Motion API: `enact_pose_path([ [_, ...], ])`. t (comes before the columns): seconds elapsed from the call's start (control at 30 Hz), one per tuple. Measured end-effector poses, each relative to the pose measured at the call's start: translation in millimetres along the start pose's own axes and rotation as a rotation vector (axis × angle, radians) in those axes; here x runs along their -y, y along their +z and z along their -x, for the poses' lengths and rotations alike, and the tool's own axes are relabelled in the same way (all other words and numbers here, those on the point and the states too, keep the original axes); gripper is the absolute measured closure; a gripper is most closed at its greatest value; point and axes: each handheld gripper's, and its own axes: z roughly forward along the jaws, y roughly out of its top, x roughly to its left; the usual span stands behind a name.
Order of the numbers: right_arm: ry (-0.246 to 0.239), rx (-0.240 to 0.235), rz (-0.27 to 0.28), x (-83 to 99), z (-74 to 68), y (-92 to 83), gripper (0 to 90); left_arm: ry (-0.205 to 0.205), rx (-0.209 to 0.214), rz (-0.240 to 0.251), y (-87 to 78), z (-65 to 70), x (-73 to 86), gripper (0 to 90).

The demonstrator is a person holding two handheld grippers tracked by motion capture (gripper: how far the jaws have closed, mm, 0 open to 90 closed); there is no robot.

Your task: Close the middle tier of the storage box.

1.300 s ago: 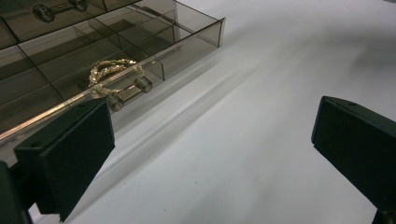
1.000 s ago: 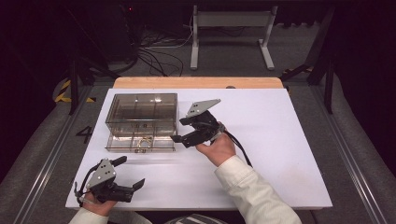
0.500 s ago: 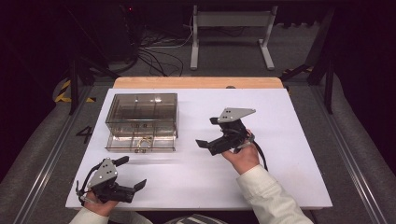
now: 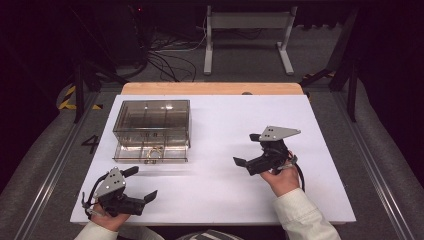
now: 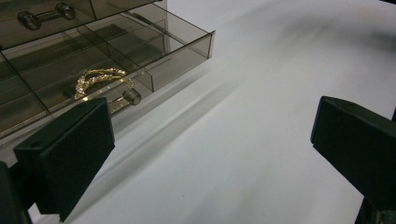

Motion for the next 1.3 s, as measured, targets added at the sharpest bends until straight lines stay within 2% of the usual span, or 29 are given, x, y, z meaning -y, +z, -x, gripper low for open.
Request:
enact_pose_path([
  [0.17,0.013,0.009,-0.012,13.3,1.5,-6.7,0.2,-0.010,-0.006,-0.003,0.4,-0.1,0.2,0.3],
  [0.3,0.030,0.012,-0.012,26.2,2.6,-11.1,0.1,0.005,-0.014,-0.008,0.8,0.1,-0.4,0.5],
  [0.43,0.041,0.009,-0.026,40.5,3.4,-12.7,0.0,0.001,-0.025,-0.011,1.9,0.7,-0.8,0.5],
  [0.6,0.068,0.020,-0.033,58.8,4.4,-16.4,0.0,-0.005,-0.025,-0.011,2.0,-0.5,-0.9,0.8],
  [0.8,0.069,0.048,-0.035,78.6,3.4,-19.4,0.0,-0.006,-0.032,-0.013,2.3,-1.6,-1.2,2.0],
  [0.93,0.085,0.040,-0.034,91.0,2.8,-18.6,0.0,-0.014,-0.033,-0.020,2.9,-2.7,-1.3,3.2],
  [1.17,0.071,0.047,-0.032,92.8,1.5,-15.5,0.0,0.000,-0.044,-0.025,1.9,-5.1,-2.9,6.3],
  [1.3,0.071,0.054,-0.020,92.6,1.3,-16.3,0.0,-0.001,-0.048,-0.031,0.6,-7.9,-4.2,12.3],
])
